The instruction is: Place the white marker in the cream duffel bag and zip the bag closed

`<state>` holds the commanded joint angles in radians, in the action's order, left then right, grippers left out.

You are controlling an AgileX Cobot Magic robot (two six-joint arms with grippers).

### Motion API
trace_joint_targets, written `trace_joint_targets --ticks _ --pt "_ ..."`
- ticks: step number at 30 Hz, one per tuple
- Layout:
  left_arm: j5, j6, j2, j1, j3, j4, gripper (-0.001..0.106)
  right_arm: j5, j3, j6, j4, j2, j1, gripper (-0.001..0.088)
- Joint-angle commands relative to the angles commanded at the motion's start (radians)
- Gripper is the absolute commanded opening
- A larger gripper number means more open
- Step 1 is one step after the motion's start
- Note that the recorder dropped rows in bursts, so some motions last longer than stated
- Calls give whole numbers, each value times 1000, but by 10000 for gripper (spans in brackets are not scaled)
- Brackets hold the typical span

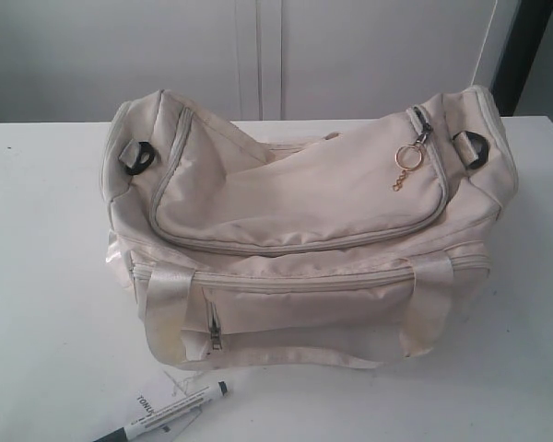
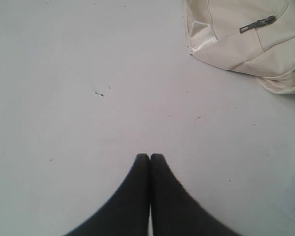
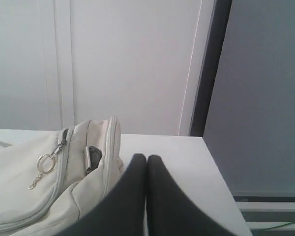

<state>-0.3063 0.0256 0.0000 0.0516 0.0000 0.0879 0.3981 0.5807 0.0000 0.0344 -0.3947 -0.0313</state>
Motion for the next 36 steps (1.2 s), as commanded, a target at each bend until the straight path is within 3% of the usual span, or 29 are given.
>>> trace_joint_targets --ticks 5,23,36 --pt "0 0 0 0 0 0 0 125 120 0 -10 -159 0 0" --pt "0 0 0 0 0 0 0 179 310 0 -86 -479 0 0" --pt "0 0 0 0 0 0 0 186 313 45 -89 -493 0 0"
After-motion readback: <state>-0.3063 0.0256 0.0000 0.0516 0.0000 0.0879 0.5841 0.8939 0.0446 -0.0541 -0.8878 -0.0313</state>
